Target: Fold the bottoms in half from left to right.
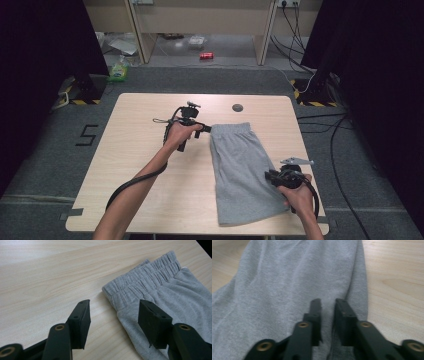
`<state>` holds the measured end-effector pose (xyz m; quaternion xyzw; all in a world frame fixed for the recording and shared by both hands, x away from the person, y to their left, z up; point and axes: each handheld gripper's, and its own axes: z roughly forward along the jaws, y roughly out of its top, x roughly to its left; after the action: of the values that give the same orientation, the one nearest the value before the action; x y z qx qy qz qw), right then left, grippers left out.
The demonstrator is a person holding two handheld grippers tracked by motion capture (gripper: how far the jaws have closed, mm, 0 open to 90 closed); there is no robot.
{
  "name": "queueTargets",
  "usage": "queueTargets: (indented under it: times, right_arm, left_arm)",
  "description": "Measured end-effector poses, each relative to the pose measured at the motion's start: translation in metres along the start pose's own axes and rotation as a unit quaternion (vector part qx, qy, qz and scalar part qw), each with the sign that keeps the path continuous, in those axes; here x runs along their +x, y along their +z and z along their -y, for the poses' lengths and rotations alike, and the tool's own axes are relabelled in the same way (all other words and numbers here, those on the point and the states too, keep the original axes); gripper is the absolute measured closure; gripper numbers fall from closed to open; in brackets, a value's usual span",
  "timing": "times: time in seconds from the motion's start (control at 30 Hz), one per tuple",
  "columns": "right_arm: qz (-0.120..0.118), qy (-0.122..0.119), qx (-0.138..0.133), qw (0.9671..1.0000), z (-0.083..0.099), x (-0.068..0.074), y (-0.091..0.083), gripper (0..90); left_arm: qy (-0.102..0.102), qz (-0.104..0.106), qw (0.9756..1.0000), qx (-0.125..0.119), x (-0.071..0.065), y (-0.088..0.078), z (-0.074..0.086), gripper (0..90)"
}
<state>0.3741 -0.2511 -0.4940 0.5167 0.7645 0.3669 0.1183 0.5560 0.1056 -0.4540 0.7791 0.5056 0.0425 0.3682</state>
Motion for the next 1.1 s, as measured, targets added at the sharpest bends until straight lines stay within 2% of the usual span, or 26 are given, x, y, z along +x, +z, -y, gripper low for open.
queueTargets:
  times: [0.07,0.13,0.2,0.27,0.37,0.43,0.47,0.63,0.77,0.83,0.93,1.0,1.1]
  right_arm:
    - [-0.005,0.0,-0.004,1.0,0.001,0.0,-0.003,84.7]
    - [0.0,-0.002,-0.019,0.9998,0.0,-0.002,-0.009,88.3]
    - [0.011,-0.009,-0.04,0.9991,-0.001,-0.005,-0.017,89.1]
    - [0.023,-0.006,-0.049,0.9985,-0.003,-0.009,-0.021,89.2]
    - [0.042,-0.009,-0.029,0.9986,0.002,-0.017,-0.015,89.2]
    - [0.046,-0.01,-0.014,0.9988,0.007,-0.021,-0.008,89.1]
    - [0.044,-0.008,-0.016,0.9989,0.008,-0.023,-0.008,88.8]
    - [0.043,0.002,-0.049,0.9979,0.009,-0.015,-0.028,74.1]
    - [0.029,0.006,-0.071,0.997,0.026,-0.001,-0.051,62.6]
    - [0.031,0.005,-0.071,0.997,0.035,0.007,-0.058,59.5]
    - [0.051,-0.008,-0.065,0.9966,0.048,0.018,-0.068,56.3]
    - [0.058,-0.018,-0.056,0.9966,0.057,0.023,-0.07,59.5]
    - [0.071,-0.044,-0.037,0.9958,0.066,0.022,-0.069,76.9]
  left_arm:
    - [-0.003,0.001,1.0,-0.003,0.001,-0.001,0.0,42.8]
    - [-0.003,0.0,1.0,-0.003,0.002,-0.001,0.0,42.8]
    - [-0.004,0.001,1.0,-0.005,0.002,-0.002,0.0,42.8]
    - [-0.005,0.001,1.0,-0.005,0.002,-0.002,0.0,42.8]
    - [-0.006,0.001,1.0,-0.005,0.001,0.0,0.0,42.6]
    - [-0.008,0.002,1.0,-0.005,0.001,0.002,0.001,42.4]
    - [-0.008,0.002,1.0,-0.003,0.0,0.004,0.002,42.4]
    - [-0.009,0.006,0.9999,0.0,-0.001,0.01,0.003,41.8]
    - [-0.005,0.007,1.0,0.002,-0.004,0.01,0.005,41.6]
    - [-0.006,0.008,1.0,0.001,-0.005,0.009,0.006,41.6]
    - [-0.004,0.008,1.0,0.002,-0.005,0.009,0.007,41.4]
    - [-0.005,0.008,1.0,0.001,-0.005,0.009,0.008,41.3]
    - [-0.009,0.007,0.9999,0.002,-0.004,0.009,0.009,41.1]
